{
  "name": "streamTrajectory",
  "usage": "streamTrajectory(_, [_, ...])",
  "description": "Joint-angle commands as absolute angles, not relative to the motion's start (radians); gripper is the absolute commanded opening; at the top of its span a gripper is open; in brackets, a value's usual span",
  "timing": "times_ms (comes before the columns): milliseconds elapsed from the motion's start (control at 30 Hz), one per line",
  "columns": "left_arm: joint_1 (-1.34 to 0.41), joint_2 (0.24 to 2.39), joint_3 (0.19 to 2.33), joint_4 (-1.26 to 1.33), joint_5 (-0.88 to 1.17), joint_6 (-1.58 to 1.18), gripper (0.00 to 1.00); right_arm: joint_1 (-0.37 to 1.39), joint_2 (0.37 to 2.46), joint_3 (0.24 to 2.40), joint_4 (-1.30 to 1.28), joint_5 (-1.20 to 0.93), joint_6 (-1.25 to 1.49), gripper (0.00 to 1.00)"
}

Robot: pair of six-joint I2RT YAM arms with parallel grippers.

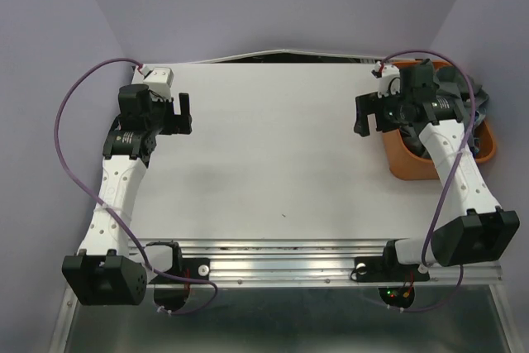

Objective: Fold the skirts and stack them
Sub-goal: Grab the skirt from the pile

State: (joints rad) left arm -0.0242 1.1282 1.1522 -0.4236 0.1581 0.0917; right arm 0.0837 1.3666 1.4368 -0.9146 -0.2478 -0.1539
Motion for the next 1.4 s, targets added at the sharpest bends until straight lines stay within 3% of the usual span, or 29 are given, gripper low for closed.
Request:
streamTrajectory(0, [-0.025, 1.115, 1.184, -0.410, 0.186, 0.092, 0.99, 0.091, 1.301, 1.407, -0.888, -0.201, -0.175, 1.00])
streamTrajectory(200, [-0.025, 1.218, 1.302, -0.468, 0.189, 0.135, 0.98, 0.091, 1.333, 1.472, -0.902, -0.017, -0.150, 1.00])
streamTrajectory(467, [-0.025, 1.278, 1.410, -0.505, 0.238, 0.155, 0.98, -0.323, 1.514, 1.793, -1.058, -0.173, -0.253, 1.00])
streamTrajectory(567, [-0.025, 1.278, 1.405, -0.496, 0.267, 0.149, 0.98, -0.380, 1.503, 1.775, -1.065, -0.147, -0.322, 0.95])
streamTrajectory(700, [-0.025, 1.275, 1.379, -0.471, 0.294, 0.133, 0.97, -0.474, 1.499, 1.669, -1.017, -0.104, -0.374, 0.80])
streamTrajectory(933, [-0.025, 1.287, 1.352, -0.465, 0.324, 0.126, 0.95, -0.549, 1.450, 1.545, -0.940, -0.081, -0.417, 0.71])
streamTrajectory(1367, [-0.025, 1.267, 1.299, -0.437, 0.337, 0.123, 0.95, -0.643, 1.471, 1.528, -0.890, -0.061, -0.489, 0.68])
